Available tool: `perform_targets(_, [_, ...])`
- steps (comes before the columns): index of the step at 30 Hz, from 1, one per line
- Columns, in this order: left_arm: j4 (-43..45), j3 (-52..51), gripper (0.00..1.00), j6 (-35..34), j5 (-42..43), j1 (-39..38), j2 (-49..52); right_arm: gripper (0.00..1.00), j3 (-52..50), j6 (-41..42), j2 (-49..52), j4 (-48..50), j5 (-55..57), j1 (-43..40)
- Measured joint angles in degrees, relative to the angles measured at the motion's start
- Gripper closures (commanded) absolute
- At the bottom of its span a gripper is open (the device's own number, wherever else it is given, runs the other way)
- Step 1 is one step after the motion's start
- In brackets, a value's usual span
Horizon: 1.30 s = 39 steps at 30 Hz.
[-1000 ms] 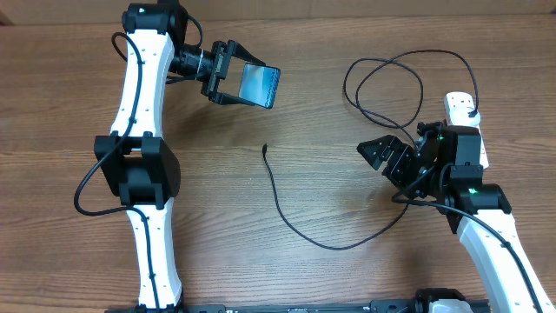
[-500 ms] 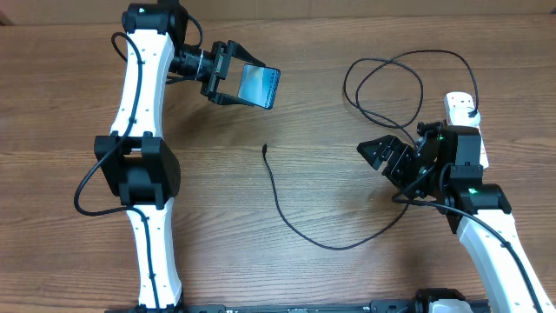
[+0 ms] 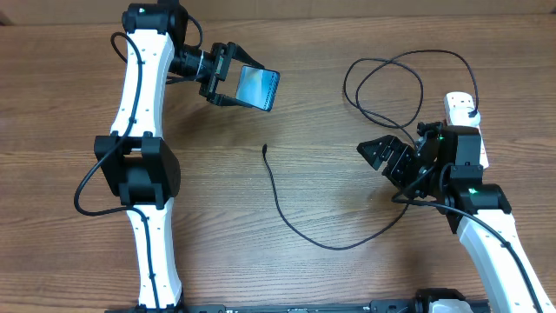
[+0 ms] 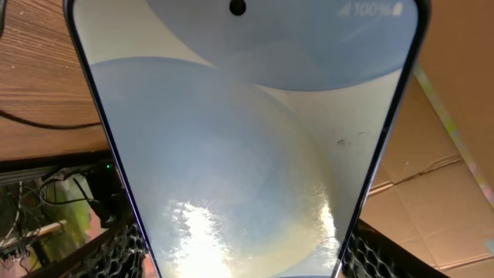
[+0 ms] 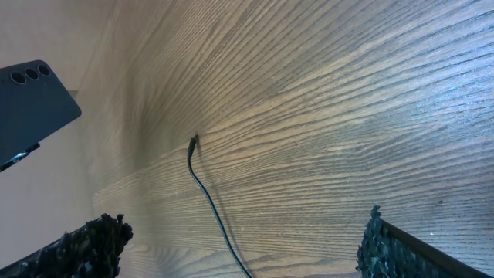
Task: Plug charger to phone and switch on socket
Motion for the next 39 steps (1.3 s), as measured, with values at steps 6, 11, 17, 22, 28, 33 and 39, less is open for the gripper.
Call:
perform_targets(6, [0.0, 0.0, 0.96, 0.0, -1.1, 0.0, 0.0, 0.0, 0.0, 0.0, 0.0, 0.0, 0.0, 0.0])
perform_targets(11, [0.0, 0.0, 0.96, -0.2, -3.7, -0.2, 0.0, 0.0, 0.0, 0.0, 0.0, 0.0, 0.0, 0.0])
perform_targets(17, [0.0, 0.0, 0.96, -0.4, -5.2, -0.4, 0.0, 0.0, 0.0, 0.0, 0.0, 0.0, 0.0, 0.0])
perform_targets(22, [0.0, 0.0, 0.96, -0.4, -5.9, -0.4, 0.0, 0.0, 0.0, 0.0, 0.0, 0.5, 0.0, 0.0])
perform_targets(28, [0.0, 0.0, 0.96, -0.4, -6.0, -0.4, 0.0, 0.0, 0.0, 0.2, 0.0, 1.9, 0.0, 0.0])
perform_targets(33, [0.0, 0.0, 0.96, -0.4, -6.3, -0.5, 0.0, 0.0, 0.0, 0.3, 0.0, 3.5, 0.0, 0.0])
perform_targets(39, [0.0, 0.0, 0.94, -1.9, -8.9, -1.9, 0.0, 0.0, 0.0, 0.4, 0.0, 7.2, -0.9, 0.1])
